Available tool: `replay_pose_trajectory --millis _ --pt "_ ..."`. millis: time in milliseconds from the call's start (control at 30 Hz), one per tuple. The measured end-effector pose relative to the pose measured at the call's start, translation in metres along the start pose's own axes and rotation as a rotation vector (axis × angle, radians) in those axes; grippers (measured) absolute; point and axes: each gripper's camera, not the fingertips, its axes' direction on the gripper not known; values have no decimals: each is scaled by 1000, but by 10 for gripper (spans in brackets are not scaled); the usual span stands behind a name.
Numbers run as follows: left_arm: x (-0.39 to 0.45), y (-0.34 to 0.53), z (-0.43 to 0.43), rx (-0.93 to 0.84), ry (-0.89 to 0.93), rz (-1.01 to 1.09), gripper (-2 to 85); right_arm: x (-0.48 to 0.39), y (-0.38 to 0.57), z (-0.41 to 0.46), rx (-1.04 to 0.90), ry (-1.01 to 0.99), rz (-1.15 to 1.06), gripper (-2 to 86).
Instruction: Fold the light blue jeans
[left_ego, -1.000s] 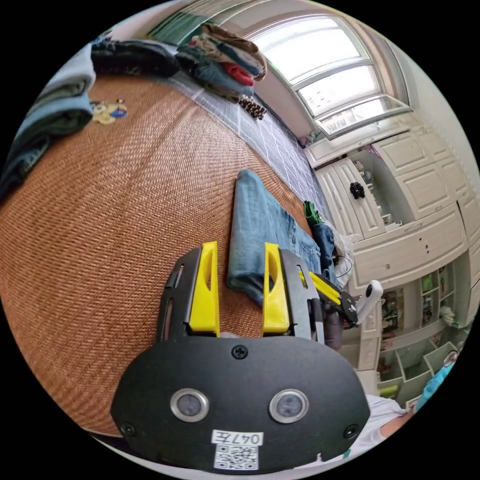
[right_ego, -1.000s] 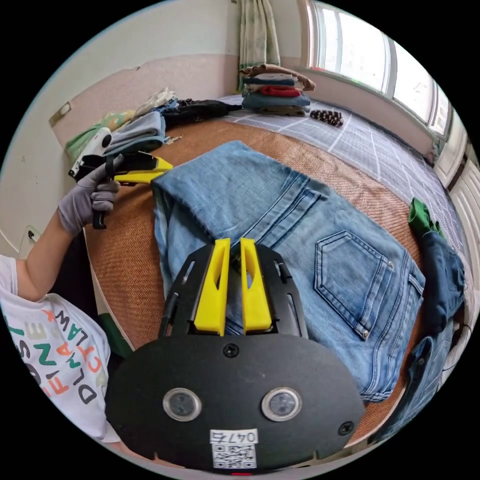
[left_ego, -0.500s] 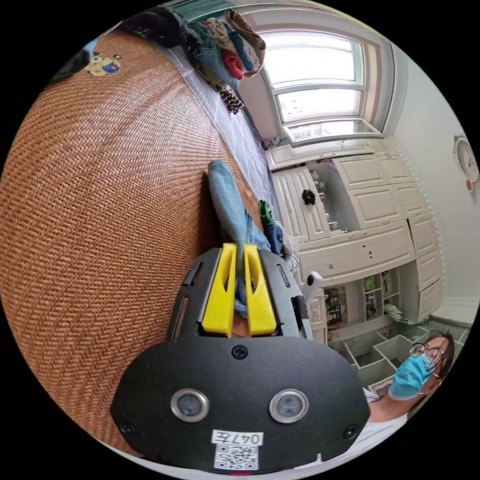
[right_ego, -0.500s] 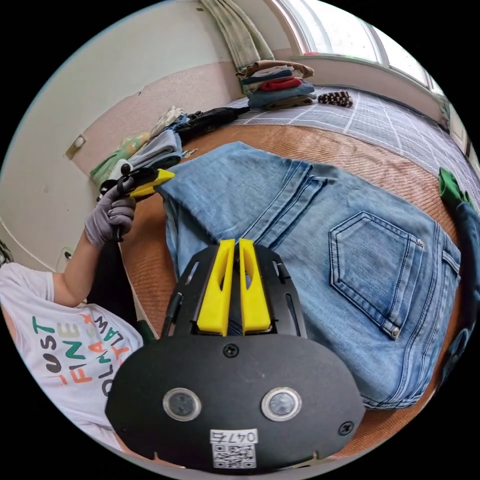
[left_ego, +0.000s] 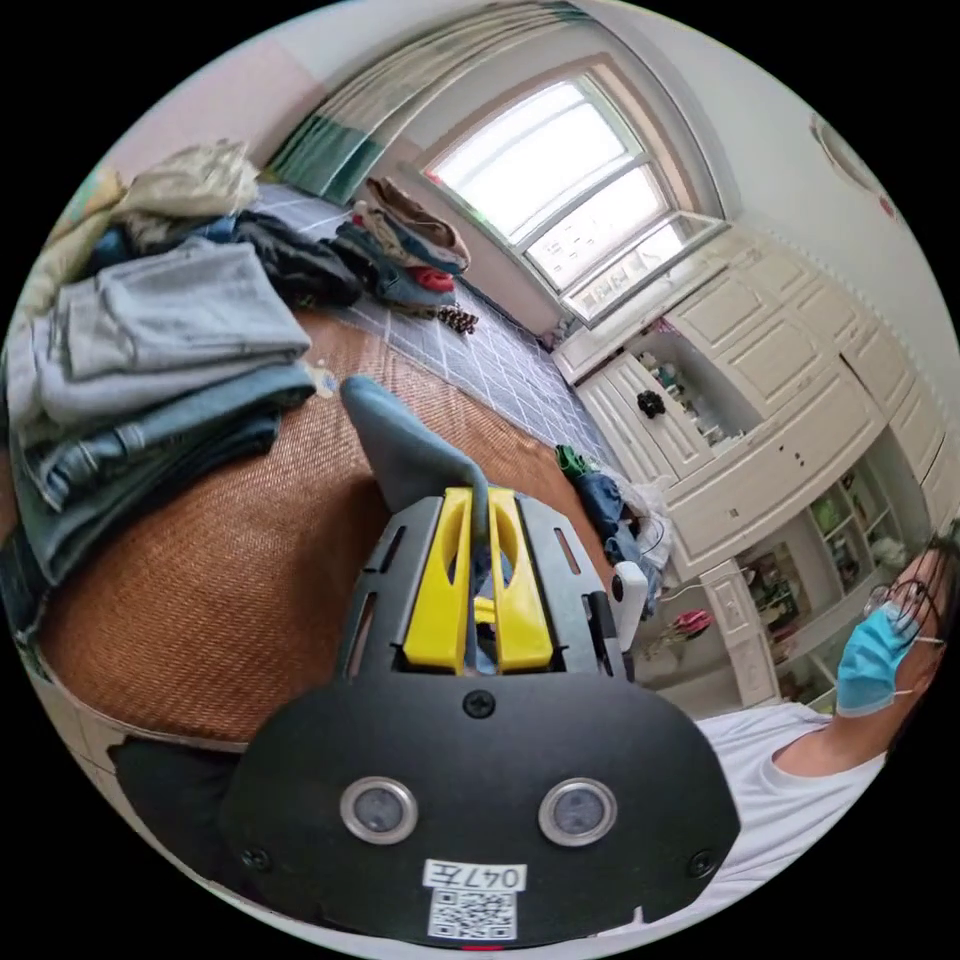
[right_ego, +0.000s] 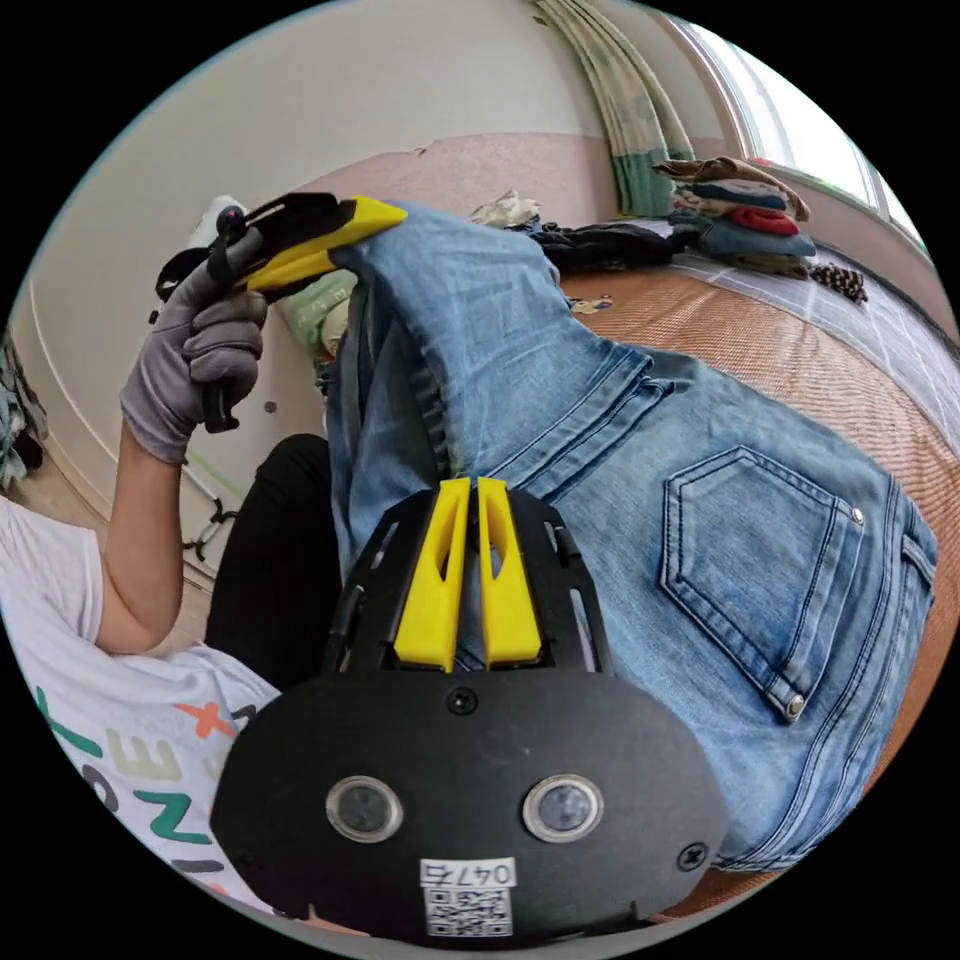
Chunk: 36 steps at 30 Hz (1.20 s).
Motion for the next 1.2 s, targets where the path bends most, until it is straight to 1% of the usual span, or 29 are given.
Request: replay_pose_trajectory --millis 67,133,200,233,267,333,367,433,467,500,533,567,633,700,767,833,900,933,967,1033,1067,1100,1133,1200 --pt "41 -7 12 -36 -7 105 -2 8 10 -18 4 -54 32 -10" --pt "98 -13 37 -67 19 240 0 24 33 -59 61 -21 91 -11" --pt "143 -14 67 -112 39 342 1 50 79 -130 155 139 208 -12" --pt "172 -13 93 -149 44 411 3 57 92 -147 174 183 241 -12" --pt "185 -11 109 -168 44 437 4 71 119 -178 199 261 308 -12" --pt "224 3 186 -305 43 512 13 92 156 -210 199 338 402 -11" --pt "228 8 207 -343 39 513 17 104 178 -224 191 367 456 -9" --pt "230 33 284 -498 23 473 44 117 207 -236 176 376 513 -3" --pt "228 39 299 -545 37 451 70 119 223 -240 180 378 533 5" --pt "223 49 316 -603 105 407 120 119 236 -243 192 381 537 16" --pt "222 54 314 -577 170 380 154 118 241 -244 199 383 540 24" --pt "222 55 308 -559 194 379 171 118 249 -244 215 374 536 40" --pt "221 54 274 -513 305 414 177 119 254 -242 236 316 517 60" --pt "212 49 238 -474 363 428 173 122 254 -237 243 256 501 76" --pt "193 42 202 -403 323 421 164 120 249 -236 264 249 475 76" --pt "158 34 166 -319 203 359 145 111 241 -238 318 269 421 68" --pt "134 33 152 -270 173 318 128 96 221 -235 346 308 315 50" --pt "123 35 150 -269 201 296 119 94 216 -232 336 310 286 45" --pt "120 37 152 -276 226 293 115 95 205 -222 285 307 236 38" --pt "120 47 174 -336 300 318 104 112 197 -195 117 309 234 31" --pt "120 50 182 -359 305 321 104 130 200 -173 -20 328 256 26" --pt "116 56 198 -409 292 307 103 147 213 -156 -103 336 274 21" --pt "108 61 210 -445 258 277 103 155 221 -151 -103 311 274 20" --pt "89 67 221 -476 225 219 98 184 250 -154 5 164 306 15"
